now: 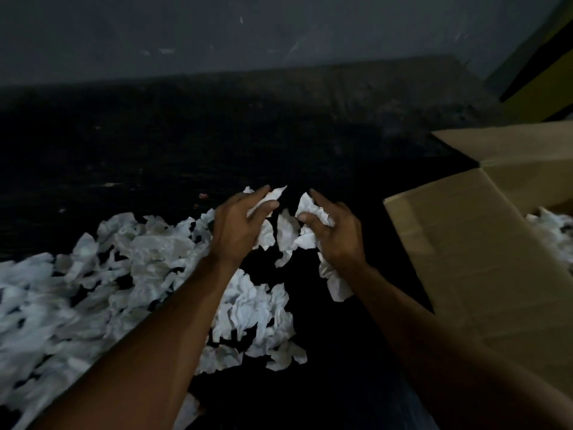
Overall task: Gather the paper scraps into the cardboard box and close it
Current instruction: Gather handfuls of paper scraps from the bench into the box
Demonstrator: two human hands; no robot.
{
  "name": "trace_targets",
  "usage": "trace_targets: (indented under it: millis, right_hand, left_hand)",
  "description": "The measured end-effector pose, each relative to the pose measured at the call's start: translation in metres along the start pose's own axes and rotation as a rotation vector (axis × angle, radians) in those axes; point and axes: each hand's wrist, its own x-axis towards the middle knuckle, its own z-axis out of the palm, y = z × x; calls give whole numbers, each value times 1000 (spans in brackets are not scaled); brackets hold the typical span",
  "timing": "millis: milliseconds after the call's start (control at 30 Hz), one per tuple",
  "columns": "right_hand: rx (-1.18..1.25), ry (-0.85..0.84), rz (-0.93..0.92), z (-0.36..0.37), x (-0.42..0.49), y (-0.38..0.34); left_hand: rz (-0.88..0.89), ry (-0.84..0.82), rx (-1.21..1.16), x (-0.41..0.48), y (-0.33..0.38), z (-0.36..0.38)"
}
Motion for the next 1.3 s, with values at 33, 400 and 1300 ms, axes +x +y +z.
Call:
trace_targets:
  millis: [33,400,1300]
  right_hand:
    - [11,2,-29,-2,2,-9]
    - [112,-30,-188,-47,2,-90]
    - [-48,250,-212,-287,-72,-93]
  left_hand:
    - [6,16,-2,1,8,-9]
    - [85,132,116,-28,87,-78]
    - [397,69,58,-47,266,3]
